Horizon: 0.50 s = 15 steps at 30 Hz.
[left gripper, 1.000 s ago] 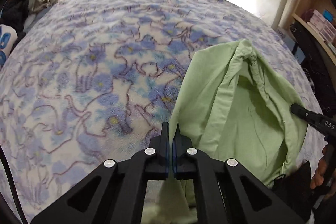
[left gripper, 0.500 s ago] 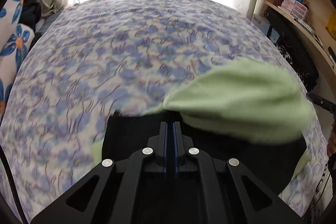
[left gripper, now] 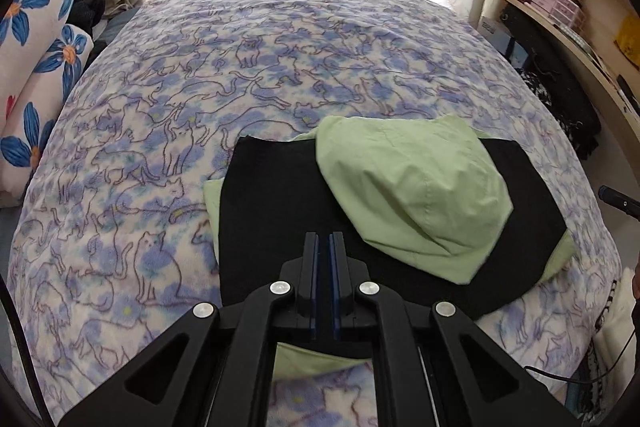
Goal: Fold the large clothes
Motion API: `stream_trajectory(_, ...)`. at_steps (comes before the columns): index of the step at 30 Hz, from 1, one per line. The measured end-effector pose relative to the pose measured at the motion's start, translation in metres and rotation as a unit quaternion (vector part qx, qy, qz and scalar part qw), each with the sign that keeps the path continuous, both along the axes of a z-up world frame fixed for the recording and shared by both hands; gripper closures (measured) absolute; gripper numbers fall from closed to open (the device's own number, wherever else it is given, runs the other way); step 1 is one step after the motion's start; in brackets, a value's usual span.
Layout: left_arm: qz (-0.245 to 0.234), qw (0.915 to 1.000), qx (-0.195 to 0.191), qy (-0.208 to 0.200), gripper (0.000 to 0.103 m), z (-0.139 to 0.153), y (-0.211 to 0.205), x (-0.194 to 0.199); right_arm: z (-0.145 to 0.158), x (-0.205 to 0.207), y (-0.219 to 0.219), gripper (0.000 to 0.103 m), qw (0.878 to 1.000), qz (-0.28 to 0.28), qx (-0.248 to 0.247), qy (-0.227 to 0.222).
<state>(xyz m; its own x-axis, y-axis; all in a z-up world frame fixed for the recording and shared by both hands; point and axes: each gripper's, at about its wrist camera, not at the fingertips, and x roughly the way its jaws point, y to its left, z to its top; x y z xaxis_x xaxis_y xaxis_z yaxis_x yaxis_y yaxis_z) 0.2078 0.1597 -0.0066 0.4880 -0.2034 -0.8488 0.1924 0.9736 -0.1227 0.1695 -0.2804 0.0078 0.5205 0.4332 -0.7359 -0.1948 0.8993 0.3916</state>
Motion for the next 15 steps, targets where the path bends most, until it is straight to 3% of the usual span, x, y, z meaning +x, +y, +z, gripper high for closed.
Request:
stream_trajectory(3,-0.014,0.9999,-0.004,0.001,0.100,0.008,-0.008,-0.019,0.012,-0.022,0.003,0.073,1.000,0.010,-0.006,-0.006)
stream_trajectory(8,-0.027,0.9993,-0.021,0.012,0.096,0.012,-0.026,-0.045,0.021,-0.046,0.009,0.072,1.000,0.028,0.011,-0.005)
stream_trajectory(12,-0.029,0.9983,-0.035,0.036,0.093,-0.003,-0.042,-0.052,0.009,-0.051,0.024,0.072,0.999,0.046,0.023,0.008)
stream_trajectory(15,-0.032,0.9971,-0.042,0.055,0.084,-0.023,-0.052,-0.049,-0.010,-0.045,0.037,0.072,0.998,0.056,0.034,0.025)
